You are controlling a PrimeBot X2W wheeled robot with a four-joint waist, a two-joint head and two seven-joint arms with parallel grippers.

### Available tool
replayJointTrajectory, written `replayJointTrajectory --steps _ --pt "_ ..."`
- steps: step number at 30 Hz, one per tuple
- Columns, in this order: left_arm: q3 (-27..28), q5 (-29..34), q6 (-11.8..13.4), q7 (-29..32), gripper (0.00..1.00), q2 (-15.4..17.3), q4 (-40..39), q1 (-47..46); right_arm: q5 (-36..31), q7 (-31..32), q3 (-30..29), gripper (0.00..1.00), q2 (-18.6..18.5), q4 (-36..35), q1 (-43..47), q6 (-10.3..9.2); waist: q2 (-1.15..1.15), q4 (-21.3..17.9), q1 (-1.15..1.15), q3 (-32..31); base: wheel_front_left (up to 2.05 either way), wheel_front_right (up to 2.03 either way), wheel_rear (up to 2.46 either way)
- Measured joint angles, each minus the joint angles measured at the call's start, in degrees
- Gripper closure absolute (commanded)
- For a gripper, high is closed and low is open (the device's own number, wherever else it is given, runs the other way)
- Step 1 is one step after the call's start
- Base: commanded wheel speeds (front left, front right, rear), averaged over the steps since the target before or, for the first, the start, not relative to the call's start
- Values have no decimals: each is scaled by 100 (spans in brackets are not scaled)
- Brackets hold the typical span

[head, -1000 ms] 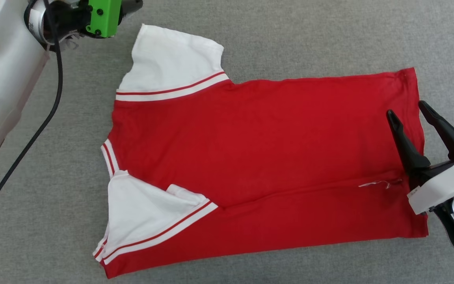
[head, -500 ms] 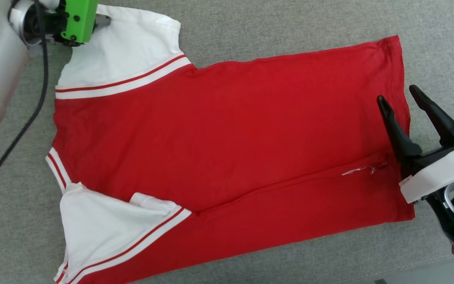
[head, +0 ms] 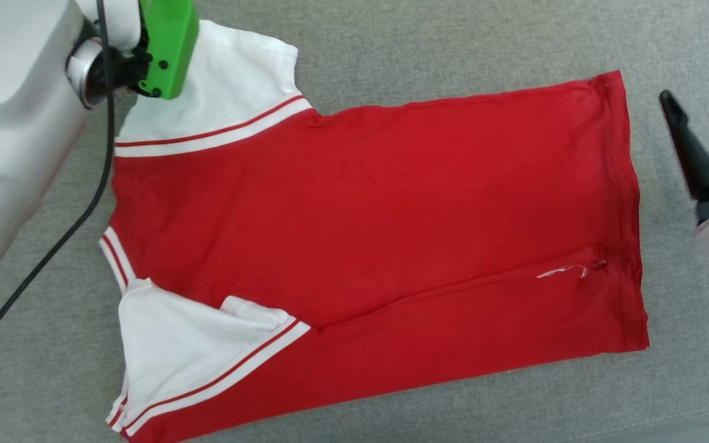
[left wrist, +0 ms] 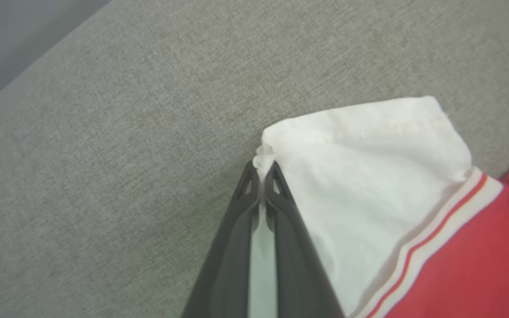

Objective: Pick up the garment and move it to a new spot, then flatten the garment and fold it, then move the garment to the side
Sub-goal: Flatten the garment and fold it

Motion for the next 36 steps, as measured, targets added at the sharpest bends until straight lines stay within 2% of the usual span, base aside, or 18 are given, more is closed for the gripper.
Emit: replayJointTrajectory --steps 3,11,16,22,29,35,36 --pt "-54 -24 0 -333 100 31 -328 69 196 558 19 0 -324 73 -307 0 0 118 0 -155 0 0 0" --pt "-221 -42 0 -1001 100 185 -1067 373 1299 3038 638 0 -1212 704 -1113 0 0 519 0 -467 0 0 0" --pt "-285 35 0 -1258 100 189 -1335 464 1584 4167 1085 0 -1380 1228 -1614 0 0 757 0 -532 0 0 0" --pt "-307 118 1 -1485 100 159 -1538 483 1402 4467 1399 0 -1259 1925 -2218 0 0 982 0 -431 0 0 0" --pt "-299 143 21 -1640 100 104 -1677 483 1312 4346 1670 0 -946 2733 -2548 0 0 1172 0 -228 0 0 0" --pt "-275 143 30 -1740 100 104 -1653 489 1352 4272 2096 0 -1078 3005 -2576 -5 0 1243 -1 -159 0 0 0" --pt "-271 143 33 -1758 100 108 -1639 498 1381 4227 2129 20 -1098 3016 -2576 -5 0 1237 -1 -166 0 0 0"
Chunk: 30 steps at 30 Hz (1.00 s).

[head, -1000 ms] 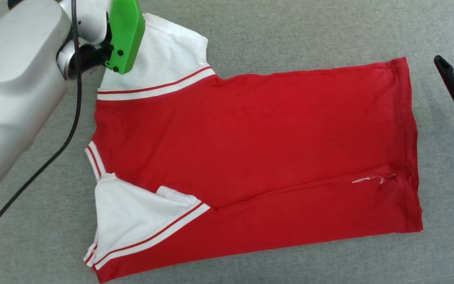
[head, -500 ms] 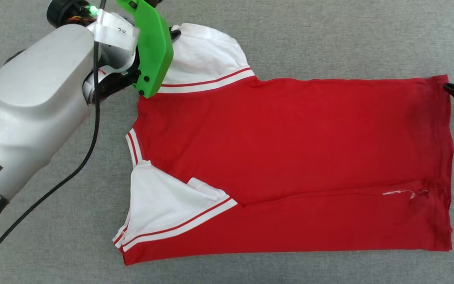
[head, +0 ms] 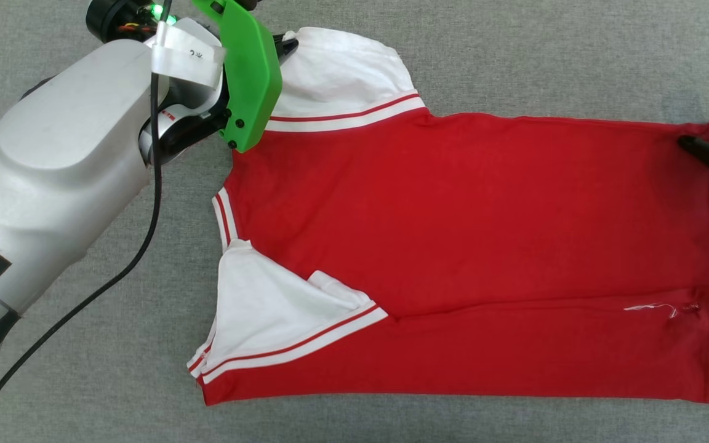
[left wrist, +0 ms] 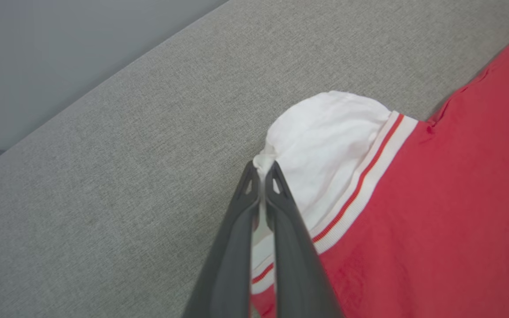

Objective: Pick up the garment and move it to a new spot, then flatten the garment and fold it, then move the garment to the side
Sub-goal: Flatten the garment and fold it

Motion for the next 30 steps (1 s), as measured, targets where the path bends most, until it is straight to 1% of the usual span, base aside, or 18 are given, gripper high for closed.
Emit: replayJointTrajectory --steps 1,2,7,10,13,18,20,22,26,30 --pt "1 0 0 -8 100 3 12 10 14 -85 38 87 -18 -3 0 0 0 -6 0 -8 0 0 0" --pt "3 -1 1 -32 100 2 32 26 40 -211 91 100 -43 1 2 0 0 -12 0 -21 0 0 0" --pt "0 -2 1 -145 100 13 123 188 387 -917 203 100 -64 29 72 5 0 -33 0 -170 0 0 0" --pt "20 -9 22 -294 100 42 111 313 443 -1260 315 100 -121 -38 186 7 0 -42 0 -314 0 0 0" --pt "33 -12 67 -493 100 180 3 537 487 -1603 441 100 -200 -178 368 7 1 -62 0 -495 0 0 0" --pt "25 -40 257 -748 100 449 -392 1084 614 -2163 541 100 -297 -402 832 7 0 -90 0 -849 0 0 0" --pt "9 -46 385 -843 100 560 -626 1355 672 -2385 539 100 -347 -483 1097 7 0 -95 0 -1015 0 0 0" --pt "-1 -127 591 -995 100 745 -980 1768 695 -2605 530 100 -444 -591 1491 7 0 -95 0 -1247 0 0 0" --pt "-15 -196 934 -1185 100 1007 -1454 2313 795 -2822 439 100 -477 -717 2014 7 0 -89 0 -1542 0 0 0" --pt "-33 -312 1218 -1365 100 1171 -1898 2854 795 -2976 299 100 -519 -839 2540 7 0 -61 0 -1807 0 0 0"
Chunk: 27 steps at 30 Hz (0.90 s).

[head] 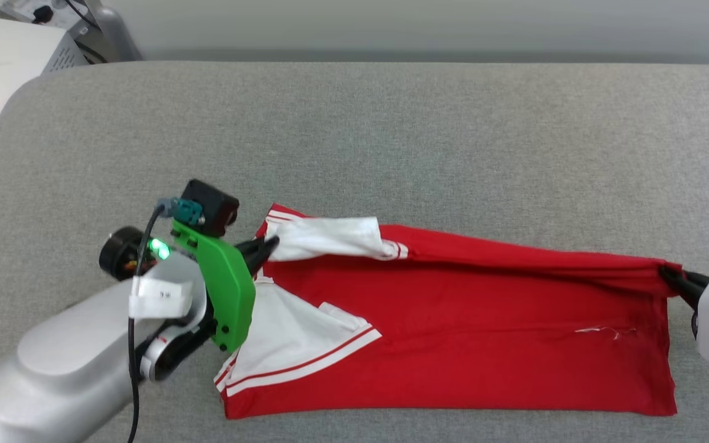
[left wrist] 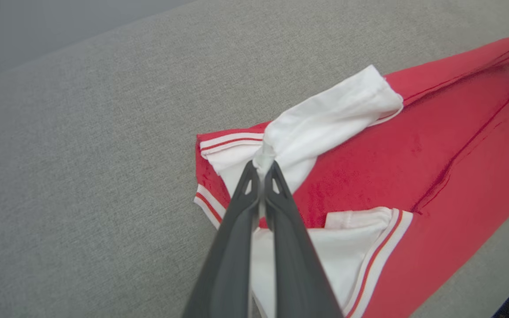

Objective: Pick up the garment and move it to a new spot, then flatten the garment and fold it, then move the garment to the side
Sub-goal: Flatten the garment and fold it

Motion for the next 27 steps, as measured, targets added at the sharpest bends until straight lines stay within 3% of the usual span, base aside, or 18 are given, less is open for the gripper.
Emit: replayJointTrajectory --steps 6,12,20,21,22,23,27 --pt "-44 -220 385 -223 100 188 -416 828 -1 -183 -282 100 3 -236 826 0 0 69 0 -308 0 0 0" --pt "-85 -305 589 -342 100 275 -545 1435 10 -221 -666 100 129 -367 1570 0 0 168 0 -451 0 0 0" --pt "-127 -369 571 -393 100 46 -174 1789 -15 -60 -984 100 505 -255 2038 0 0 236 0 -367 0 0 0" --pt "-129 -368 572 -427 65 21 -129 1792 -29 -60 -1005 74 531 -248 2050 0 0 239 0 -363 0 0 0" --pt "-126 -343 584 -498 2 -8 -71 1792 -31 -62 -1055 51 575 -250 2054 0 0 237 0 -366 0 0 0" --pt "-107 -287 603 -606 0 -33 -23 1794 -15 -62 -1101 0 621 -274 2058 0 0 234 0 -377 0 0 0" --pt "111 -197 780 -1201 0 -30 -74 1898 32 -79 -1296 0 647 -543 2102 -1 0 195 0 -470 0 0 0"
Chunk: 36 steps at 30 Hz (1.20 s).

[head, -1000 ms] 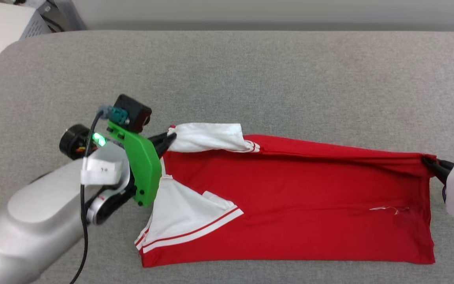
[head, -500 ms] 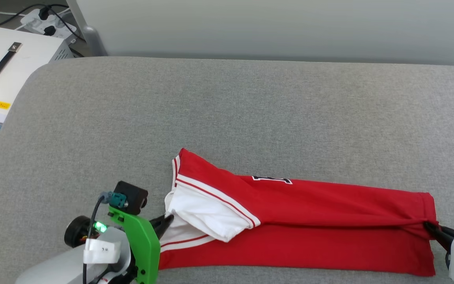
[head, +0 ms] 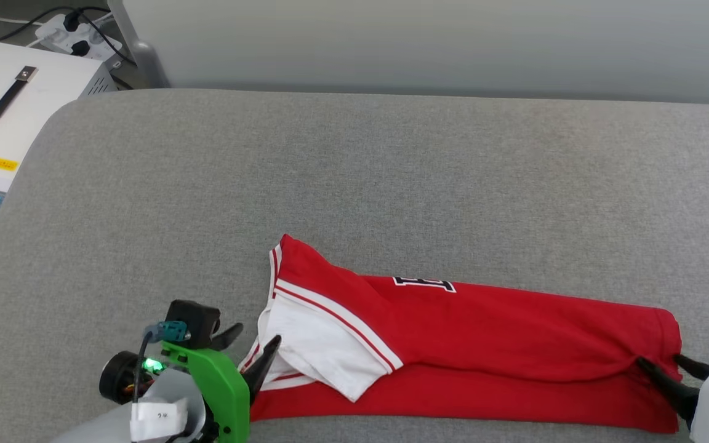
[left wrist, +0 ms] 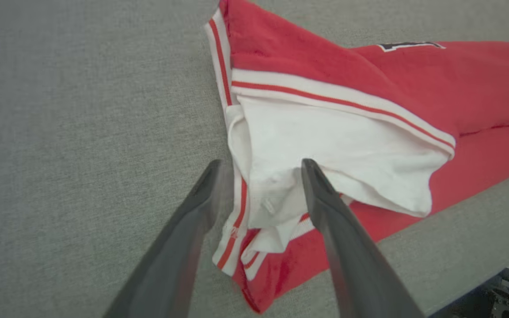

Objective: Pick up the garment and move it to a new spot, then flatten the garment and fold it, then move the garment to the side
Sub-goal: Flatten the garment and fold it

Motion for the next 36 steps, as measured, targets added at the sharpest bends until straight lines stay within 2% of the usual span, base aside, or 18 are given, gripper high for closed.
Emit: replayJointTrajectory --steps 4,9,12,16,20,24,31,36 --pt "212 94 350 -523 0 79 -163 151 229 14 -360 0 -40 -327 57 0 0 -9 0 -112 0 0 0" --pt "891 294 859 -887 0 119 -357 429 417 369 -936 0 -219 -427 143 0 0 41 0 -180 0 0 0" --pt "1394 738 1022 -894 0 26 -414 683 721 784 -1176 0 -235 -374 144 0 0 102 0 -172 0 0 0" --pt "2167 1410 1120 -894 0 -266 -490 1125 956 1395 -1298 0 -258 -132 142 0 0 180 0 -112 0 0 0" --pt "2886 1993 1113 -894 0 -584 -513 1560 1018 1760 -1307 0 -194 190 69 0 0 264 0 -27 0 0 0" --pt "3530 2551 991 -894 0 -911 -544 1918 1023 1908 -1233 0 -36 433 -118 0 0 369 0 65 0 0 0" --pt "4524 3548 798 -894 0 -1526 -665 2374 1016 1905 -975 0 181 644 -270 0 0 557 0 216 0 0 0" --pt "4969 4263 592 -894 0 -1964 -705 2597 960 1820 -792 0 210 798 -421 0 0 618 0 280 0 0 0"
